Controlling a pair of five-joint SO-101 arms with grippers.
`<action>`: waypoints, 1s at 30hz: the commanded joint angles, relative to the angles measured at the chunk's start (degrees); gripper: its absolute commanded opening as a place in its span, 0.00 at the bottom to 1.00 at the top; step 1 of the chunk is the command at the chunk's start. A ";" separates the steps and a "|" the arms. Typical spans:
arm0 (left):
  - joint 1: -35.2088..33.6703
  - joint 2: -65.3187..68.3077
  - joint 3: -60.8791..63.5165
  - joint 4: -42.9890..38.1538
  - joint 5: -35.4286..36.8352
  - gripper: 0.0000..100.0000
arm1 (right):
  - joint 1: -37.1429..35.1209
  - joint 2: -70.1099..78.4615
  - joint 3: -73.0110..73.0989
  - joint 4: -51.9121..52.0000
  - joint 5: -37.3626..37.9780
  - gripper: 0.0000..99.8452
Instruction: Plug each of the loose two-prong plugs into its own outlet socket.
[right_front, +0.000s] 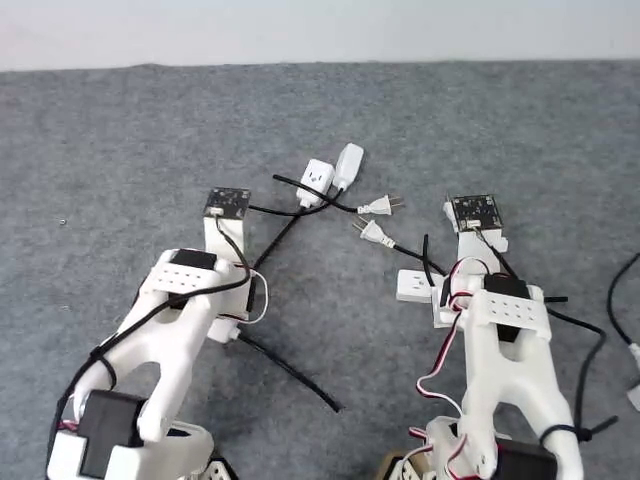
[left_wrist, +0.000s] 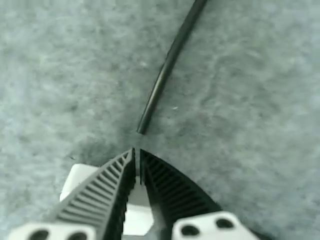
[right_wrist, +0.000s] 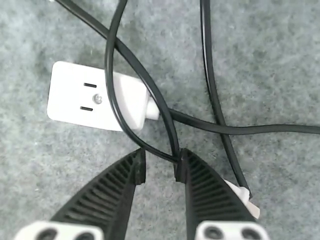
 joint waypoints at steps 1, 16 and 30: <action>0.00 -6.68 1.01 0.44 -0.26 0.01 | -0.66 -1.45 -0.44 -1.27 0.18 0.11; -0.09 -25.41 15.60 0.53 8.44 0.16 | -0.66 -1.36 -0.44 -1.45 2.02 0.11; -8.26 -5.54 7.52 2.20 11.96 0.22 | -0.66 -1.36 -0.35 -1.36 2.11 0.11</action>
